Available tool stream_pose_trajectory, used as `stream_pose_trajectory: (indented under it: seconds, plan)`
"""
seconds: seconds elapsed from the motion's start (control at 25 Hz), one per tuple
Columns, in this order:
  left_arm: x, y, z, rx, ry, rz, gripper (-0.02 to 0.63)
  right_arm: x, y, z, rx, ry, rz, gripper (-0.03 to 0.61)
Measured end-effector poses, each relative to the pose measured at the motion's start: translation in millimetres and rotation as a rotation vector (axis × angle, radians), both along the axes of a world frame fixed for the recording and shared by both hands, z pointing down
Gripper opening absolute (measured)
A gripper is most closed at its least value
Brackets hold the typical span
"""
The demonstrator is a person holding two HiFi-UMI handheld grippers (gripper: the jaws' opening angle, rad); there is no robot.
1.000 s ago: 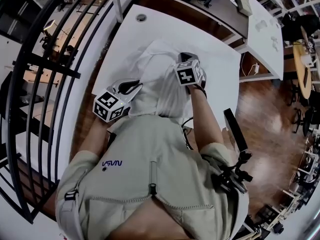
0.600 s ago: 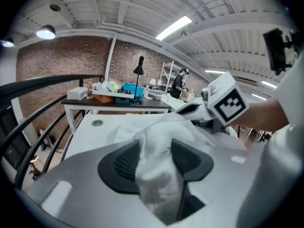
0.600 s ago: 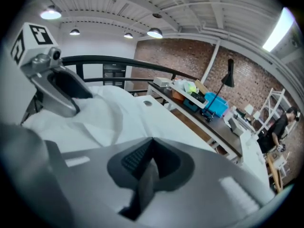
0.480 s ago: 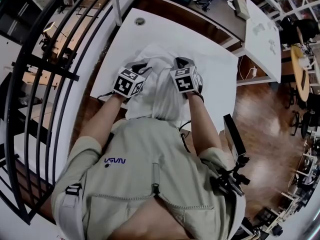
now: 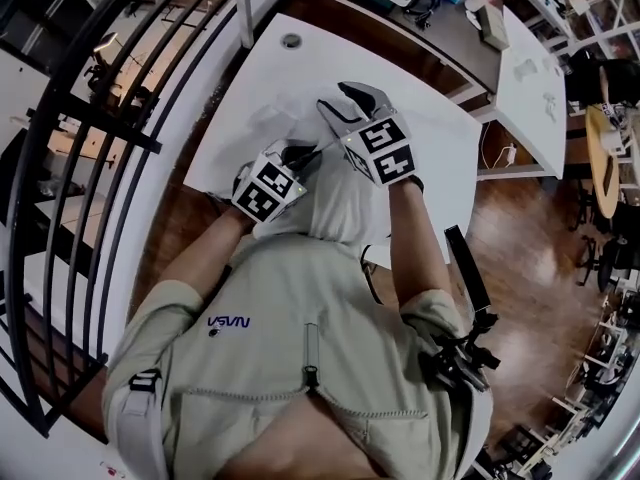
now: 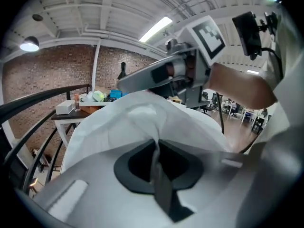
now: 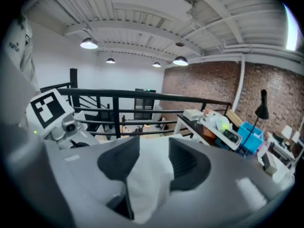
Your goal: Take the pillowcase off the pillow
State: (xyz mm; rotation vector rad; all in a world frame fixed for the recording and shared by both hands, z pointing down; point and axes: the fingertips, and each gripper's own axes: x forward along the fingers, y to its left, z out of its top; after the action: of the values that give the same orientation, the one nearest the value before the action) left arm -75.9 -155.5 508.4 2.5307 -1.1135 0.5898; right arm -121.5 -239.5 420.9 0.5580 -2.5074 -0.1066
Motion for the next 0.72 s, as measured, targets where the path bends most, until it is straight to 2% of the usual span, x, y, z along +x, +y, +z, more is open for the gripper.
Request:
stream_pose_trajectory:
  seconds: [0.08,0.16,0.2,0.24,0.28,0.52,0.72]
  plan:
    - [7.6,7.9,-6.2,0.031,-0.018,0.025,0.026,-18.0,4.0,17.0,0.006,0.089,-0.056,0.212]
    - [12.1,13.6,-9.9,0.058,-0.041,0.038,0.025,-26.0,6.3,38.4,-0.016,0.191,-0.083,0.219]
    - [12.7,16.1,-10.1,0.066,-0.049,0.038,0.025,-27.4,6.4,45.2,-0.027,0.223,-0.083,0.171]
    - [12.5,18.8,-9.8,0.071,-0.051,0.037,0.025,-27.9,4.6,47.1,-0.025,0.237,-0.07,0.085]
    - [12.2,22.0,-9.8,0.075,-0.048,0.038,0.023,-27.7,-0.1,44.4,-0.008,0.238,-0.045,0.012]
    - [12.3,48.1,-34.5,0.149,0.012,0.06,0.021,-3.6,-46.3,21.8,0.076,0.21,0.15,0.006]
    - [-9.1,57.6,-40.8,0.177,0.044,0.013,0.02,61.7,-86.0,33.8,0.065,0.235,0.373,0.005]
